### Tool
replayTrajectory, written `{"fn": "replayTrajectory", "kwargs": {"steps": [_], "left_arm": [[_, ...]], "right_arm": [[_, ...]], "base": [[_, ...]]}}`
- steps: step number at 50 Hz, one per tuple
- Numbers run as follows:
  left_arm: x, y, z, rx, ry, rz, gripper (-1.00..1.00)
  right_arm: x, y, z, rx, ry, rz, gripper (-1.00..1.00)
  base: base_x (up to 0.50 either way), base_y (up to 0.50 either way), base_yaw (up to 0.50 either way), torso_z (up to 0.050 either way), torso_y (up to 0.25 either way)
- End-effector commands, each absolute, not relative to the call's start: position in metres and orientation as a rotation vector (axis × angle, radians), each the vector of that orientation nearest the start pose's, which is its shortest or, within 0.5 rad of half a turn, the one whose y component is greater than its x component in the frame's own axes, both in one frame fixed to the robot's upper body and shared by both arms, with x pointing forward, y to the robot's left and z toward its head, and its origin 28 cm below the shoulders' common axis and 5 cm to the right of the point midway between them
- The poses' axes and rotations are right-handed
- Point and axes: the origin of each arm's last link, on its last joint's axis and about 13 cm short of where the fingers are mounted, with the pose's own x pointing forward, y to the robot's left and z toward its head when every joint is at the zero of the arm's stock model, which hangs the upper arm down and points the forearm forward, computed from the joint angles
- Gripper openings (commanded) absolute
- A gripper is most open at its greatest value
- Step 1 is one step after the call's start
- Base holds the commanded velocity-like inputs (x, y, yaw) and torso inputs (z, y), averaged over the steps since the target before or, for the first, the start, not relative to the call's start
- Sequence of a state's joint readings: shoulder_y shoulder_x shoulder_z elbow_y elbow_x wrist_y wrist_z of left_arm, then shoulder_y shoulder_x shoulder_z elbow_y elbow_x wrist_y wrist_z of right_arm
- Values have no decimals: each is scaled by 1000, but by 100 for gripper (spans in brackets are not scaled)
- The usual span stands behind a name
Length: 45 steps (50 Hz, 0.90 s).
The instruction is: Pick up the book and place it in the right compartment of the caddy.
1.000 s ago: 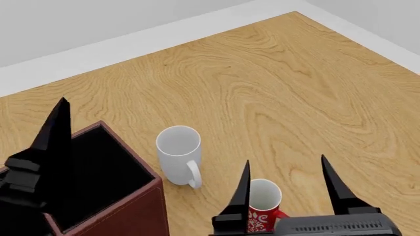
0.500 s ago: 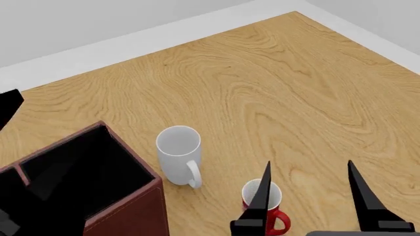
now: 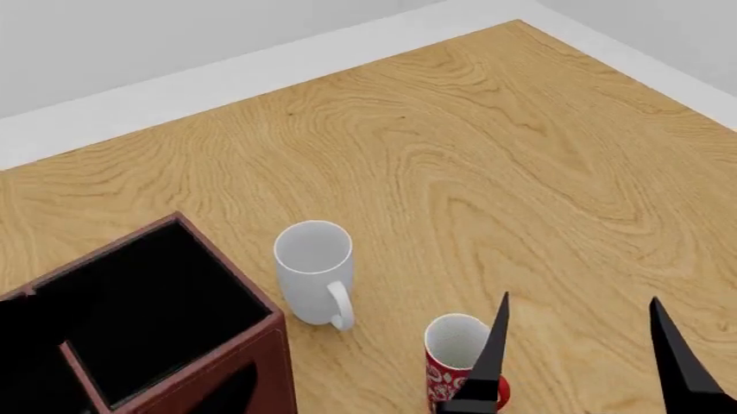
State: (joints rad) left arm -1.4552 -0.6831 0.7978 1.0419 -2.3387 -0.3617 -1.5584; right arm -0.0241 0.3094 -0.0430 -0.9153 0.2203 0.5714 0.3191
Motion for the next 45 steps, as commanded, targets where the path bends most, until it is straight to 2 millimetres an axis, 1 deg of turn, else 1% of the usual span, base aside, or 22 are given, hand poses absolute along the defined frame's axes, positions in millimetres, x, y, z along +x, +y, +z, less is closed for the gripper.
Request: {"fn": "replayTrajectory", "kwargs": {"steps": [1,10,21,33,45], "left_arm": [[99,168,298,-14,211,-512,100],[113,170,293,-27,217,-476,100],[127,168,278,-34,277,-470,100],[129,163,262,-22,329,-476,100],[129,161,251,-14,359,-475,100]], "right_arm": [[161,-119,154,-78,-303,-88,100],[162,-119,154,-75,-301,-85,100],[161,-119,154,-73,-302,-89,100],[160,-119,155,-69,-304,-89,100],[160,-119,155,-65,-305,-88,100]], "base": [[0,0,0,0,0],[0,0,0,0,0],[0,0,0,0,0],[0,0,0,0,0],[0,0,0,0,0]]}}
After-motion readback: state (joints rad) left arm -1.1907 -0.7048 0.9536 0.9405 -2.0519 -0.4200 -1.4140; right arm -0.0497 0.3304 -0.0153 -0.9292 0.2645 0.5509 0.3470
